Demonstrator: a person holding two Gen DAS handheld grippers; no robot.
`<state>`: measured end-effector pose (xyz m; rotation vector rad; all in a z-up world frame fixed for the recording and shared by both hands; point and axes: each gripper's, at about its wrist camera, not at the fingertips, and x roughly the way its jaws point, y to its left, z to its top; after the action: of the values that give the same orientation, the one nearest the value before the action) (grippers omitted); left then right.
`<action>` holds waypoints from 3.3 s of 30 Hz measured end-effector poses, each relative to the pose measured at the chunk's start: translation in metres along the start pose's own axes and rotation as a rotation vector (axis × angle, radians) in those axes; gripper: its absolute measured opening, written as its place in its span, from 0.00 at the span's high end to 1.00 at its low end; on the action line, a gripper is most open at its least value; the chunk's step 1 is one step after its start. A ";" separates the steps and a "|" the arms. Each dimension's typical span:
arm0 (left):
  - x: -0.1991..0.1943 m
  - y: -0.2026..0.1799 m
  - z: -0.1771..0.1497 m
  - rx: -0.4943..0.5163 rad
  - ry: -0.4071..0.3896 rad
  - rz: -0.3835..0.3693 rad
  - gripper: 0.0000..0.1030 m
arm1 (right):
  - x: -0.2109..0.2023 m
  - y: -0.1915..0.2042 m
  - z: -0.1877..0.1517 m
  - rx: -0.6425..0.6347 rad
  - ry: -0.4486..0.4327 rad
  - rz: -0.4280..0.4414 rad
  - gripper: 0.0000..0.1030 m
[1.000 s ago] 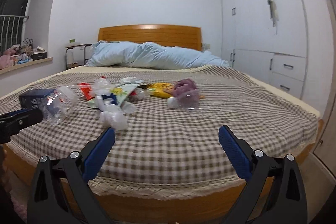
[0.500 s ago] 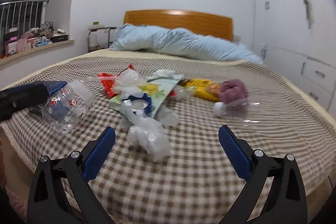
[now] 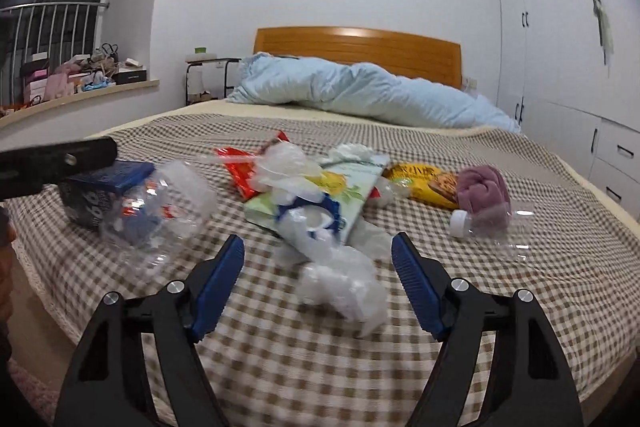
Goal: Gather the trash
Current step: 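Grasp the blue printed box with the left tool while the right tool grasps the clear bottle, then lift the blue box with the left tool while the right tool lifts the clear bottle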
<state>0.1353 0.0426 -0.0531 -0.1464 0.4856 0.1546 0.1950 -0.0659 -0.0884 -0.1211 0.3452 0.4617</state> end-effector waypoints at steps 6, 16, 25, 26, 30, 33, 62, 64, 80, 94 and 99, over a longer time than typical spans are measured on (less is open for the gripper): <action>0.005 0.041 0.005 -0.098 0.055 0.026 0.07 | -0.009 0.026 0.014 0.089 0.010 0.048 0.28; 0.017 0.094 0.021 -0.123 0.072 -0.019 0.07 | 0.016 0.090 0.021 0.233 0.082 -0.008 0.26; 0.049 0.128 0.009 -0.326 0.233 -0.239 0.47 | 0.054 0.079 0.002 0.424 0.297 0.037 0.34; 0.046 0.125 0.009 -0.320 0.240 -0.243 0.49 | 0.053 0.072 -0.002 0.450 0.306 0.041 0.43; 0.035 0.107 0.005 -0.301 0.270 -0.320 0.58 | 0.032 0.042 -0.010 0.494 0.283 0.052 0.44; 0.028 0.085 0.000 -0.259 0.299 -0.339 0.58 | 0.011 0.030 -0.011 0.442 0.258 0.026 0.44; 0.025 -0.015 -0.025 0.229 0.260 -0.285 0.07 | -0.059 -0.069 -0.033 0.235 0.138 -0.293 0.44; 0.029 -0.011 -0.021 0.246 0.253 -0.312 0.07 | -0.057 -0.068 -0.036 0.233 0.147 -0.290 0.44; 0.071 -0.014 -0.013 0.224 0.304 -0.553 0.18 | -0.060 -0.071 -0.043 0.209 0.166 -0.280 0.44; 0.027 -0.040 -0.007 0.238 0.180 -0.376 0.26 | 0.004 -0.094 -0.020 0.256 0.482 -0.145 0.39; 0.018 -0.057 -0.009 0.298 0.153 -0.306 0.26 | 0.006 -0.111 0.000 0.331 0.531 -0.080 0.26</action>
<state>0.1576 -0.0126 -0.0638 0.0609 0.6264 -0.2297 0.2505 -0.1618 -0.0861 0.0684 0.9289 0.2818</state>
